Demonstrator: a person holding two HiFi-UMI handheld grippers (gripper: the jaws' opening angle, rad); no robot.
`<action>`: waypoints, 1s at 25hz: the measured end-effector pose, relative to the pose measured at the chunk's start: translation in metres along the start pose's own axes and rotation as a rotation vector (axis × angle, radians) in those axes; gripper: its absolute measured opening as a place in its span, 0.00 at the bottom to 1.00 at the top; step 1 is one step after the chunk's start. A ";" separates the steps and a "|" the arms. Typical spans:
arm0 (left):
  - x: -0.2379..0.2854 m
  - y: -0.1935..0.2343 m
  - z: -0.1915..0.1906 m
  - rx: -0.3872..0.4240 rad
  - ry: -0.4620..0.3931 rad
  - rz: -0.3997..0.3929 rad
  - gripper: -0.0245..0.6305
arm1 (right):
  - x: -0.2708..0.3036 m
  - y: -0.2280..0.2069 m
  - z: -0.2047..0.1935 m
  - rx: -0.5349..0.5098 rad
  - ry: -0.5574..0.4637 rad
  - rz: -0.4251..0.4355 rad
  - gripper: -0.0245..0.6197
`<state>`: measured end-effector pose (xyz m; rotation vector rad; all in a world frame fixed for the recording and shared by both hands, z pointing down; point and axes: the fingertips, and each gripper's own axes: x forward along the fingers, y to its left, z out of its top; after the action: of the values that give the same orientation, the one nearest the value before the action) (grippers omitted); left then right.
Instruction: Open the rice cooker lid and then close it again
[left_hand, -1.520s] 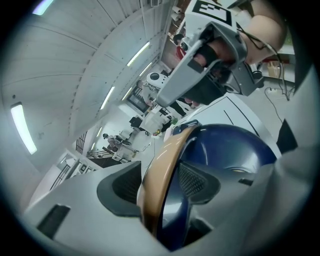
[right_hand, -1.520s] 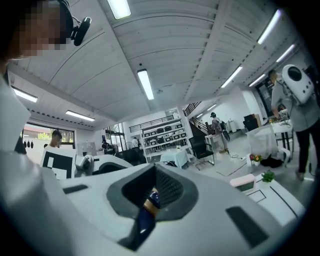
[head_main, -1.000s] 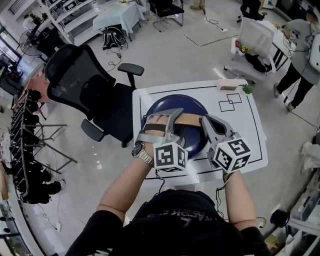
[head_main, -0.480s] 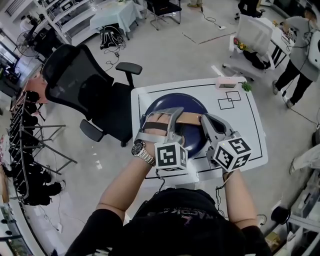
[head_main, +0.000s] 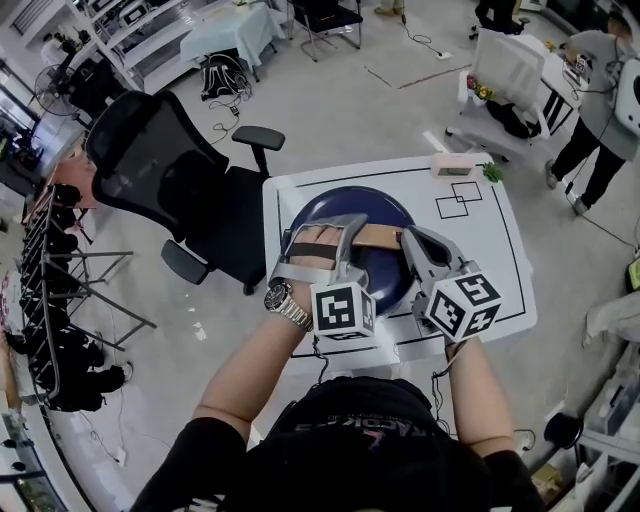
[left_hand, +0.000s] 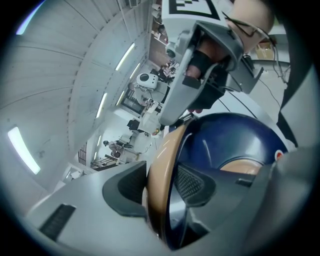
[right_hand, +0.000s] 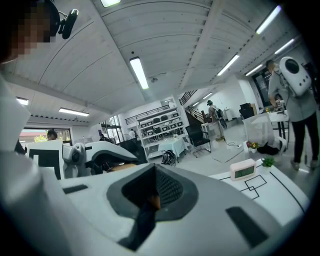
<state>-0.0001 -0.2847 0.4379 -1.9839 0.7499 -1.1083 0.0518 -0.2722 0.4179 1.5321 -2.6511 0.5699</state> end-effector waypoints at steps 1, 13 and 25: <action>0.000 0.000 0.000 -0.010 -0.001 -0.002 0.29 | 0.000 0.000 0.000 -0.002 0.002 0.000 0.04; -0.018 0.030 -0.006 -0.181 -0.039 0.029 0.29 | -0.016 0.017 0.039 -0.058 -0.101 0.019 0.04; -0.047 0.064 -0.026 -0.381 -0.115 0.072 0.29 | -0.049 0.000 0.078 -0.064 -0.216 -0.048 0.04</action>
<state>-0.0534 -0.2927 0.3735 -2.2919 1.0209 -0.8460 0.0891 -0.2565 0.3349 1.7249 -2.7444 0.3295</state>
